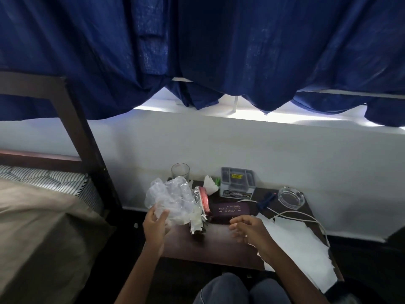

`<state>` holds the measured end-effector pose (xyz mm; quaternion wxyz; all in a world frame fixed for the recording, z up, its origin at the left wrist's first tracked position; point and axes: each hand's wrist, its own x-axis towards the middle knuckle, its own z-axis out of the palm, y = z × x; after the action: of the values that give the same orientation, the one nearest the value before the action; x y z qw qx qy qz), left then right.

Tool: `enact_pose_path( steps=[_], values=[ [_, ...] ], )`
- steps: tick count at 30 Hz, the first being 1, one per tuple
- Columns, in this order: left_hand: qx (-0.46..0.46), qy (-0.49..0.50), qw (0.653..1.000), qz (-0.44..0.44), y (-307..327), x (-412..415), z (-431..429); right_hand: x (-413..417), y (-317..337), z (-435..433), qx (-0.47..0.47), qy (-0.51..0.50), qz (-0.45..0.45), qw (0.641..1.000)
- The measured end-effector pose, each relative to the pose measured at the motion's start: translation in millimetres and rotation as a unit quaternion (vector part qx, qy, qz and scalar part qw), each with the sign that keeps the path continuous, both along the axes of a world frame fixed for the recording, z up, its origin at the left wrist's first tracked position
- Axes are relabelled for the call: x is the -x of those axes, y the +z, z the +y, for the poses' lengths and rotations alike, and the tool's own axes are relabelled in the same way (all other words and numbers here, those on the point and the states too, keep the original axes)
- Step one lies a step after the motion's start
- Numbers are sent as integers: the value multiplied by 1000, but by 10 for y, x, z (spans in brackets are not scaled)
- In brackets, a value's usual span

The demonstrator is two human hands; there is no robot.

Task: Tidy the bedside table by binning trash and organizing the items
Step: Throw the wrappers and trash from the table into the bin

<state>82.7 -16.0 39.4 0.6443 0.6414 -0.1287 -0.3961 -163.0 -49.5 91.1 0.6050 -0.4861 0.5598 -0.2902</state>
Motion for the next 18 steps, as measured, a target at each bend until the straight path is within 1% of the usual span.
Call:
enact_pose_path(
  steps=[4, 6, 9, 13, 16, 18],
  values=[
    [18, -38, 996, 79, 147, 72, 107, 72, 116, 85, 13, 13, -24, 1000],
    [39, -64, 992, 105, 284, 190, 139, 118, 200, 125, 30, 30, -37, 998],
    [71, -130, 981, 128, 458, 488, 138, 205, 351, 188, 51, 45, -86, 994],
    [52, -229, 966, 108, 615, 1047, 117, 441, 526, 242, 66, 56, -134, 987],
    [37, -293, 952, 81, 698, 1494, 98, 731, 544, 280, 78, 39, -115, 989],
    [22, -344, 938, 36, 720, 1779, 68, 941, 512, 325, 83, 27, -111, 990]
  ],
)
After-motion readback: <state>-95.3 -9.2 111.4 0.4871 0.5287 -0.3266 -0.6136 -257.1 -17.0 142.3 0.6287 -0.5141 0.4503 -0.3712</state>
